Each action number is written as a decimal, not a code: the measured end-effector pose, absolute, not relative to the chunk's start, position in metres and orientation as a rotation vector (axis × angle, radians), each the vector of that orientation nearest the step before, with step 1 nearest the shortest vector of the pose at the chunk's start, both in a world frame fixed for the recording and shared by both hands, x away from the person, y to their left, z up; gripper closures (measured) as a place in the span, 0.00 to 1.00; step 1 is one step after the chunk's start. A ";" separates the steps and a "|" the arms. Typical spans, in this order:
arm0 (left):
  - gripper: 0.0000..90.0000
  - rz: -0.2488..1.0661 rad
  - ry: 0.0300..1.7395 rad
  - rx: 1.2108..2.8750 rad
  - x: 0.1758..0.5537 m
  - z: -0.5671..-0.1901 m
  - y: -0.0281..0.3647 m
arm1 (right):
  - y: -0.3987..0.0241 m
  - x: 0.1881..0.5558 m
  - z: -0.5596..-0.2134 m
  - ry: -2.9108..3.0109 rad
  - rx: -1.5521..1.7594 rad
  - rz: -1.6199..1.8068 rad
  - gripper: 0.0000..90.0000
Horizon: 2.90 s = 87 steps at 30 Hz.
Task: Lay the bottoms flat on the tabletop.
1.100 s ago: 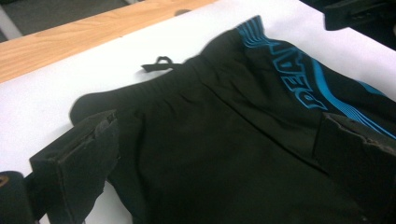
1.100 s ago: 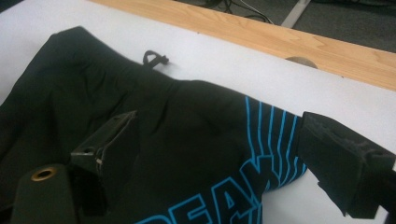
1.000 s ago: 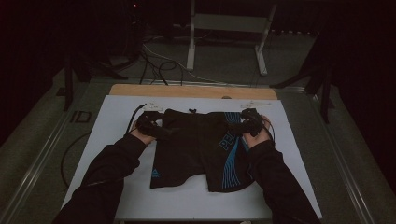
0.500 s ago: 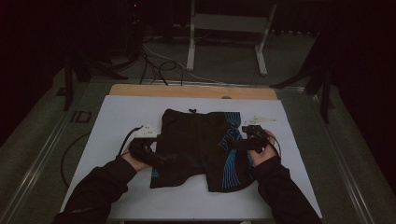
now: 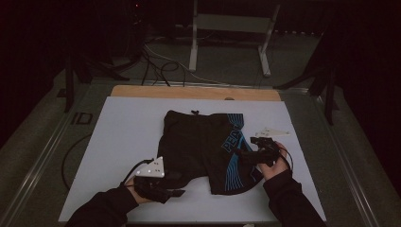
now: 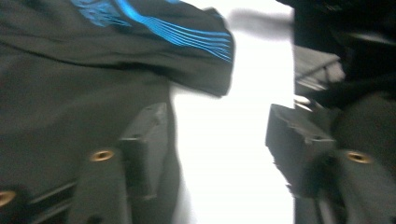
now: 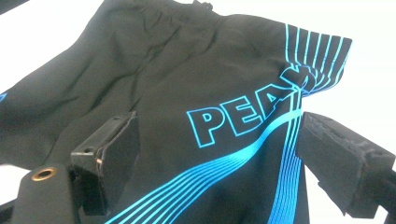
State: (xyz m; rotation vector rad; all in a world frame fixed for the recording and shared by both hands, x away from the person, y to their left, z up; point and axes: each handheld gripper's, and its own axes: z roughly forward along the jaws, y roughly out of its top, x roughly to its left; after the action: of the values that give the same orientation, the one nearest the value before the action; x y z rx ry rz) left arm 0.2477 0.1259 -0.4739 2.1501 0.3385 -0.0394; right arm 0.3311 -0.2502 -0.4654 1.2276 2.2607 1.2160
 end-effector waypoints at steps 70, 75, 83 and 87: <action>0.60 -0.014 0.167 2.202 0.231 -0.471 0.083 | -0.255 0.322 -0.468 2.279 1.240 1.247 0.16; 0.62 0.067 0.145 2.351 0.243 -0.496 0.070 | -0.254 0.322 -0.469 2.287 1.238 1.249 0.16; 0.63 0.214 0.246 2.421 0.273 -0.508 0.083 | -0.256 0.323 -0.470 2.282 1.244 1.247 0.16; 0.65 0.234 0.270 2.432 0.280 -0.513 0.087 | -0.256 0.323 -0.471 2.287 1.250 1.245 0.16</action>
State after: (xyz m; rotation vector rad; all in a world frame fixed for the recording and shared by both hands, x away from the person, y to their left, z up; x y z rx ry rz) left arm 0.2797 0.0866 -0.5129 2.4319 0.2697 0.2344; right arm 0.3235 -0.2561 -0.4707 1.2501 2.2870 1.2454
